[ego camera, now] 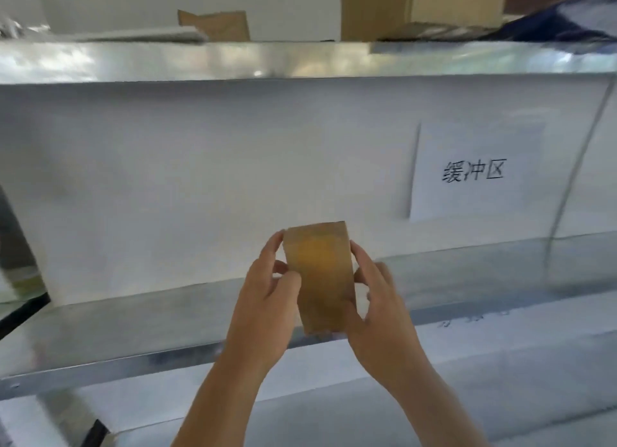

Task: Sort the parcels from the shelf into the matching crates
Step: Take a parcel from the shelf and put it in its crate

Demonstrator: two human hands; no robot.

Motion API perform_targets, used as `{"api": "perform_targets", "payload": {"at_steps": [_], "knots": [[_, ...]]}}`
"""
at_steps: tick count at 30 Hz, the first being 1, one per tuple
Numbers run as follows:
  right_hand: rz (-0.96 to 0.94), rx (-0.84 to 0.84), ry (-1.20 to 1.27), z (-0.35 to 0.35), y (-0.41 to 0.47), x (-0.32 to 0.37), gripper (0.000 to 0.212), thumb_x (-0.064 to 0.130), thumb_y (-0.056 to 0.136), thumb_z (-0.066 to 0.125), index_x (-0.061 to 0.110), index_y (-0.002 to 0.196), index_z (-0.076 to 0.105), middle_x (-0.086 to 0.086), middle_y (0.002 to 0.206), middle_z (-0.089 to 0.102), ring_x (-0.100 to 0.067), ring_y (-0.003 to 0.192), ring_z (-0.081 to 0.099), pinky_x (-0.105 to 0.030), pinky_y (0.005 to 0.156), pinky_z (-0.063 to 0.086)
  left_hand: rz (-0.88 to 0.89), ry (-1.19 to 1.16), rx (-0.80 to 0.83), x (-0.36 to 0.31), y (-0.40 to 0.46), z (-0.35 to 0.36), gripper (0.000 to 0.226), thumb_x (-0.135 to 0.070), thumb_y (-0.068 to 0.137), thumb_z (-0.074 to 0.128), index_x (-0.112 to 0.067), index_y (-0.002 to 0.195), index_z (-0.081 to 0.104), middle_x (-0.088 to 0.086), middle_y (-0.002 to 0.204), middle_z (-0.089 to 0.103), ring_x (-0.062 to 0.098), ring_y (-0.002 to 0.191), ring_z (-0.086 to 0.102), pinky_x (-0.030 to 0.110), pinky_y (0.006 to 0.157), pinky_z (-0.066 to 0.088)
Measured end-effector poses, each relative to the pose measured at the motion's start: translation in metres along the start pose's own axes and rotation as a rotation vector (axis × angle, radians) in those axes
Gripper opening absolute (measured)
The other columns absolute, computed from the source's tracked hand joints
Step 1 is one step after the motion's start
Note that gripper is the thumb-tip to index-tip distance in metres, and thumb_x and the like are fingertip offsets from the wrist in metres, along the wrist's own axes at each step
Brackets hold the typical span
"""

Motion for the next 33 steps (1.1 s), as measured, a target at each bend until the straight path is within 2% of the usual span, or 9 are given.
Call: {"api": "perform_targets", "payload": {"at_steps": [3, 5, 9, 13, 16, 18, 21, 30, 33], "knots": [[-0.069, -0.114, -0.063, -0.115, -0.016, -0.025, 0.074, 0.01, 0.103, 0.055, 0.064, 0.143, 0.026, 0.032, 0.131, 0.046, 0.024, 0.112, 0.046, 0.0, 0.077, 0.044, 0.056, -0.166, 0.135, -0.054, -0.021, 0.107, 0.028, -0.045, 0.102, 0.041, -0.067, 0.112, 0.056, -0.017, 0.125, 0.062, 0.014, 0.114, 0.065, 0.033, 0.093, 0.056], [-0.058, -0.183, 0.036, -0.194, -0.032, -0.045, 0.061, 0.012, 0.1, 0.05, 0.054, 0.144, 0.041, 0.024, 0.131, 0.059, 0.013, 0.108, 0.056, -0.008, 0.077, 0.047, 0.09, -0.228, 0.215, -0.092, -0.039, 0.177, 0.039, -0.042, 0.094, 0.034, -0.067, 0.102, 0.064, -0.018, 0.123, 0.065, 0.012, 0.117, 0.065, 0.028, 0.09, 0.055], [-0.026, -0.4, 0.322, -0.346, -0.076, -0.085, 0.032, 0.019, 0.106, 0.04, 0.036, 0.114, 0.066, 0.016, 0.105, 0.075, -0.007, 0.096, 0.071, -0.027, 0.078, 0.057, 0.174, -0.274, 0.333, -0.154, -0.073, 0.31, 0.033, -0.028, 0.106, 0.038, -0.027, 0.105, 0.07, -0.012, 0.115, 0.073, 0.01, 0.113, 0.069, 0.029, 0.087, 0.061], [0.027, -0.506, 0.327, -0.458, -0.121, -0.127, 0.024, 0.001, 0.11, 0.04, 0.013, 0.124, 0.055, -0.007, 0.119, 0.076, -0.033, 0.111, 0.073, -0.044, 0.089, 0.063, 0.259, -0.239, 0.46, -0.205, -0.116, 0.429, 0.019, -0.019, 0.105, 0.057, -0.037, 0.104, 0.062, -0.026, 0.111, 0.069, -0.001, 0.11, 0.066, 0.013, 0.076, 0.057], [0.06, -0.56, 0.275, -0.522, -0.154, -0.152, 0.052, -0.009, 0.106, 0.04, 0.026, 0.145, 0.045, -0.002, 0.128, 0.071, -0.034, 0.118, 0.069, -0.051, 0.093, 0.061, 0.329, -0.289, 0.56, -0.232, -0.151, 0.502, 0.043, -0.018, 0.101, 0.069, -0.054, 0.117, 0.051, -0.043, 0.115, 0.06, -0.016, 0.113, 0.059, 0.007, 0.075, 0.054], [0.097, -0.58, 0.233, -0.555, -0.173, -0.167, 0.066, -0.007, 0.107, 0.039, 0.04, 0.154, 0.036, 0.008, 0.134, 0.068, -0.03, 0.12, 0.069, -0.052, 0.096, 0.06, 0.36, -0.322, 0.61, -0.244, -0.17, 0.542, 0.056, -0.013, 0.099, 0.071, -0.058, 0.124, 0.047, -0.04, 0.119, 0.06, -0.01, 0.117, 0.06, 0.01, 0.08, 0.055], [0.146, -0.649, 0.136, -0.599, -0.197, -0.192, 0.073, 0.006, 0.102, 0.044, 0.056, 0.154, 0.031, 0.004, 0.143, 0.062, -0.034, 0.118, 0.068, -0.059, 0.095, 0.059, 0.363, -0.375, 0.679, -0.254, -0.188, 0.599, 0.063, -0.009, 0.096, 0.073, -0.057, 0.126, 0.045, -0.041, 0.117, 0.058, -0.013, 0.115, 0.06, 0.009, 0.078, 0.055], [0.283, -0.802, -0.083, -0.707, -0.212, -0.287, 0.073, 0.006, 0.103, 0.046, 0.056, 0.153, 0.03, 0.001, 0.145, 0.058, -0.032, 0.112, 0.072, -0.053, 0.088, 0.063, 0.296, -0.456, 0.9, -0.242, -0.189, 0.78, 0.062, 0.007, 0.1, 0.056, -0.049, 0.126, 0.049, -0.027, 0.116, 0.065, -0.013, 0.108, 0.065, 0.017, 0.073, 0.06], [0.331, -0.832, -0.125, -0.737, -0.2, -0.324, 0.078, -0.004, 0.103, 0.046, 0.055, 0.153, 0.031, 0.0, 0.144, 0.058, -0.03, 0.111, 0.073, -0.047, 0.086, 0.064, 0.281, -0.474, 0.983, -0.238, -0.173, 0.841, 0.055, 0.004, 0.102, 0.053, -0.045, 0.125, 0.052, -0.022, 0.113, 0.068, -0.002, 0.108, 0.07, 0.018, 0.07, 0.06]]}}
Point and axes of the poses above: each hand's wrist, its own y-axis towards the middle knuckle, its own z-axis out of the palm, x = y × z, the point moved 9 cm from there along y, towards the middle knuckle
